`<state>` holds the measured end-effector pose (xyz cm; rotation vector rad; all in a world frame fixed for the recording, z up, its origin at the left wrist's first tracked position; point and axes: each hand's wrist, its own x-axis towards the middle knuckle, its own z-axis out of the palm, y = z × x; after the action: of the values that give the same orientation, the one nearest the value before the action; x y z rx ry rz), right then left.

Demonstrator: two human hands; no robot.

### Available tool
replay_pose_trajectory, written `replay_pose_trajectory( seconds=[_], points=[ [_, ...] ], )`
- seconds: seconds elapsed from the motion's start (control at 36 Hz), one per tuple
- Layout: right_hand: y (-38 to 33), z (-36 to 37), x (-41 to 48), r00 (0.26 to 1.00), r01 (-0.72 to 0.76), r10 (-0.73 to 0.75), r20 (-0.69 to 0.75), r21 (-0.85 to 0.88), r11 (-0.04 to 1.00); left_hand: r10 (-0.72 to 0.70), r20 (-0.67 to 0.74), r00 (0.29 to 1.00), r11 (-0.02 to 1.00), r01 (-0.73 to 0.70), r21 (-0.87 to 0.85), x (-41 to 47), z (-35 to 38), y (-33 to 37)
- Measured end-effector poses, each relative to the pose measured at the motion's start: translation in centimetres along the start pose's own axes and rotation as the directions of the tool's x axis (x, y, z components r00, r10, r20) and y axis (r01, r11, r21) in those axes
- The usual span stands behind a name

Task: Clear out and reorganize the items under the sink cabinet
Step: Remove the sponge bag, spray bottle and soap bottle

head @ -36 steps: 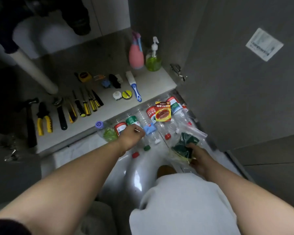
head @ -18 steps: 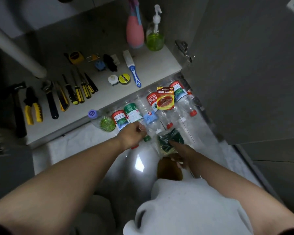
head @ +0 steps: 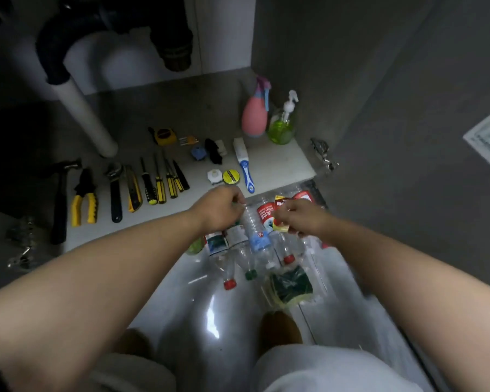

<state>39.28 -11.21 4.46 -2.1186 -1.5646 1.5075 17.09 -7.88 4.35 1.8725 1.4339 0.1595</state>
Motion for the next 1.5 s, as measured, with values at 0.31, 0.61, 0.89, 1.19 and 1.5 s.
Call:
replay_pose_trajectory(
  seconds=[0.31, 0.61, 0.89, 1.19, 1.5],
  points=[
    [-9.6, -7.0, 11.7, 0.864, 0.210, -0.329, -0.382, -0.321, 0.924, 0.057, -0.290, 0.955, 0.991, -0.090, -0.099, 6.8, -4.8, -3.5],
    [-16.1, -10.1, 20.8, 0.802, 0.222, -0.434, -0.411, -0.470, 0.855, 0.122, -0.354, 0.927, 0.920, -0.240, -0.311, 9.2, -3.9, -6.9],
    [-15.3, -8.5, 17.8, 0.555, 0.197, -0.506, -0.660, -0.487, 0.851, 0.056, -0.360, 0.931, 0.912, -0.195, -0.360, 8.9, -4.2, -6.8],
    [-14.2, -8.7, 9.1, 0.580, 0.416, -0.590, -0.561, -0.419, 0.807, -0.103, -0.261, 0.960, 0.828, -0.062, -0.557, 10.1, -3.2, -4.0],
    [-12.9, -6.3, 9.7, 0.910, 0.399, -0.362, -0.202, 0.185, 0.898, -0.120, -0.028, 0.992, 0.825, 0.084, -0.558, 8.9, -2.8, -4.5]
  ],
)
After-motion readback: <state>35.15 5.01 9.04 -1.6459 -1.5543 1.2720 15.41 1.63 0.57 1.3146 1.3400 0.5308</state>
